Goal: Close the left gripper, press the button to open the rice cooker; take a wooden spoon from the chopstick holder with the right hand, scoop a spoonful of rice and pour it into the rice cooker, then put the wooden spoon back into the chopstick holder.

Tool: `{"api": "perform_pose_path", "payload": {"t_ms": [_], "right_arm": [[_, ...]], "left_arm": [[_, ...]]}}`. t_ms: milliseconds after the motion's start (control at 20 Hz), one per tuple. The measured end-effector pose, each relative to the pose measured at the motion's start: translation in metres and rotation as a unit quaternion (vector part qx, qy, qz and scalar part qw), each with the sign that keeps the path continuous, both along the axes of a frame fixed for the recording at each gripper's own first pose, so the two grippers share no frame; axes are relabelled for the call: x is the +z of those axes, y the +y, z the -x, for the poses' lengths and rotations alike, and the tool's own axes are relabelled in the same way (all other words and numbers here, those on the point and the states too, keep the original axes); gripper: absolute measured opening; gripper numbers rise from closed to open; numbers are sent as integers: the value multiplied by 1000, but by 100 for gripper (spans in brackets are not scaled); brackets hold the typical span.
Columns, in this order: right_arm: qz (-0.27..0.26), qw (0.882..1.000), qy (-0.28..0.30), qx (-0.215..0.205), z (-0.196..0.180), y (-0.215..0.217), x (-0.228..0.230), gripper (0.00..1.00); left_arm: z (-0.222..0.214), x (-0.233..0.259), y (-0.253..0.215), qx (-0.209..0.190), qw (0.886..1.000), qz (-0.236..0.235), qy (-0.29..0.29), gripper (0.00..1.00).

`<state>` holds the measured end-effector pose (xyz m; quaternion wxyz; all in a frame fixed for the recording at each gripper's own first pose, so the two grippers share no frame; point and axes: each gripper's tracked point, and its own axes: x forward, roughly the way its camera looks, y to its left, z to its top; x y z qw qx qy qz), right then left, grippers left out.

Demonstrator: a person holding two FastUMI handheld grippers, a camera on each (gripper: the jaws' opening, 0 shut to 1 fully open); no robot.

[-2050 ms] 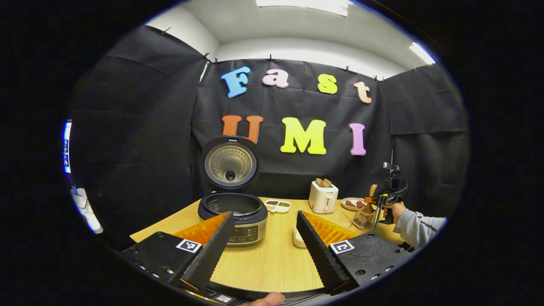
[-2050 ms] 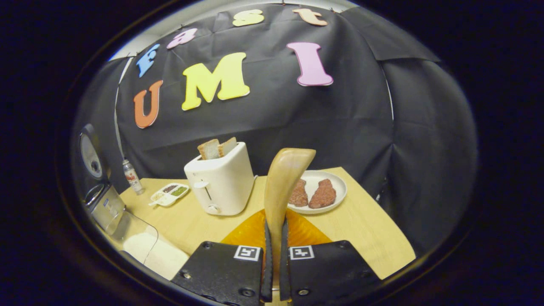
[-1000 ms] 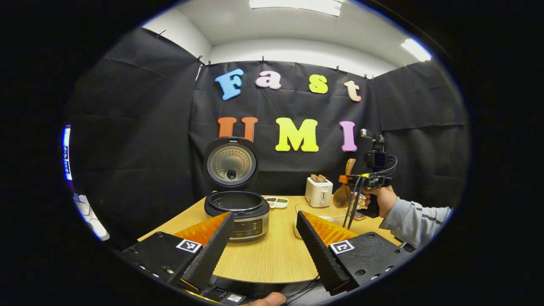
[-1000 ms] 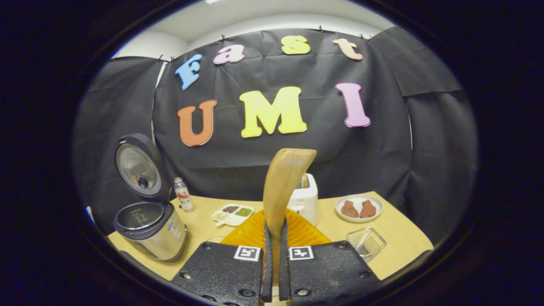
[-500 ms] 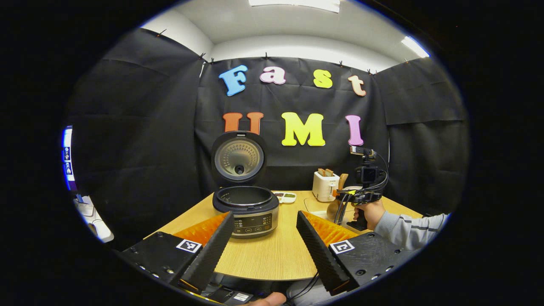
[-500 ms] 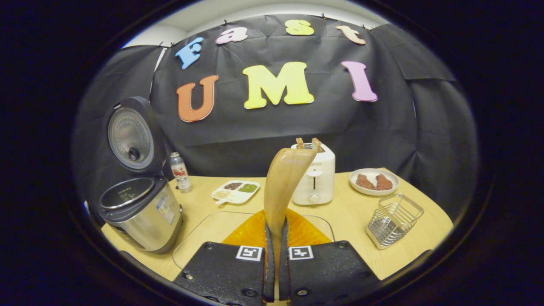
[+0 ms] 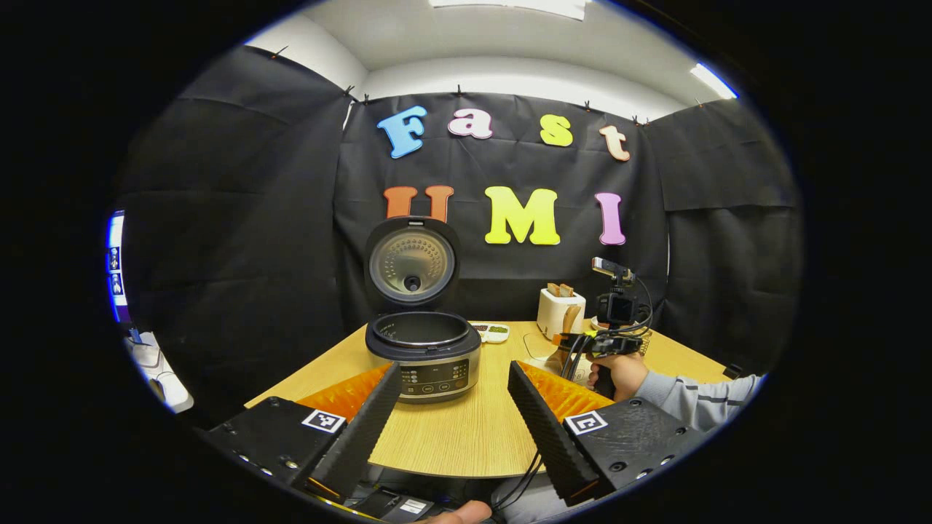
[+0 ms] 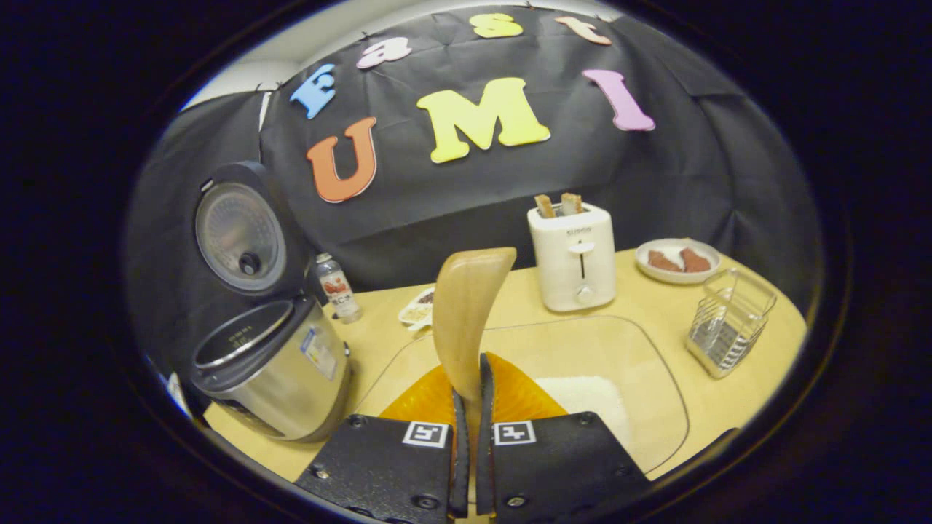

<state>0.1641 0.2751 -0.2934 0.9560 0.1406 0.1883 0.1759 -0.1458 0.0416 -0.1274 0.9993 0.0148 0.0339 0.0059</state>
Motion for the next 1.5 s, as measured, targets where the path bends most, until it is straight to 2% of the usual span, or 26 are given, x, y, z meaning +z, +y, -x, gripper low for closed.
{"api": "perform_pose_path", "payload": {"t_ms": [150,300,400,550,650,850,1050,1250,1400,1500], "right_arm": [[-68,997,41,10,-3,-8,-2,10],[-133,988,82,15,-4,-12,-3,9],[-175,978,110,6,-6,-17,-3,10],[-243,961,134,-9,-12,-32,5,9],[-283,950,128,-22,-19,-45,16,9],[-295,948,109,-37,-22,-66,29,9],[-345,931,109,-43,-22,-80,42,9],[-366,923,105,-57,-17,-91,43,9],[-405,908,98,-55,-14,-94,55,9],[-446,889,91,-52,-11,-95,69,9]], "left_arm": [[0,-4,-1,-2,1000,5,0,94],[0,-13,-9,-20,1000,12,13,94],[0,-9,3,-1,1000,9,7,94],[3,-2,-2,-7,1000,10,0,94],[4,-2,-3,-9,1000,13,1,94],[2,-6,0,-3,1000,7,7,94],[2,-10,-3,-4,1000,7,14,94],[0,-15,-2,-4,1000,0,21,94],[-1,-19,2,-1,1000,-8,26,94],[-2,-23,5,4,999,-8,31,94]]}}
